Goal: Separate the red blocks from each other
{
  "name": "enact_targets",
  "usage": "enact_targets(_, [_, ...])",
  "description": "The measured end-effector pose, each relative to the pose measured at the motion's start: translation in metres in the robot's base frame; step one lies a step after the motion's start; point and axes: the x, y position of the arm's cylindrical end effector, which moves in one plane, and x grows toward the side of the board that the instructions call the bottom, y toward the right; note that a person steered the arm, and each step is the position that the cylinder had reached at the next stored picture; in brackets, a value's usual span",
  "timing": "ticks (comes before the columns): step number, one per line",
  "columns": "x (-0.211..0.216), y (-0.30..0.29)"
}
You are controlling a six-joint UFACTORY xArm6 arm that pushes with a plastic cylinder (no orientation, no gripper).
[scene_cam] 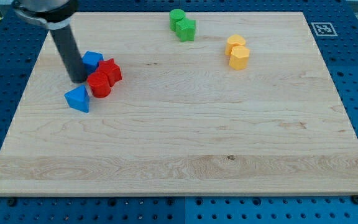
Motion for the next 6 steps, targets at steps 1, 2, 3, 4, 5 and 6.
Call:
enact_targets(1, [0.002,-0.007])
enact_targets(2, [0.003,0.002])
enact_targets(3, [0.013,0.018])
enact_targets(4, [0.027,0.041])
enact_targets(5, [0.034,0.063])
enact_targets(6, [0.036,0.072])
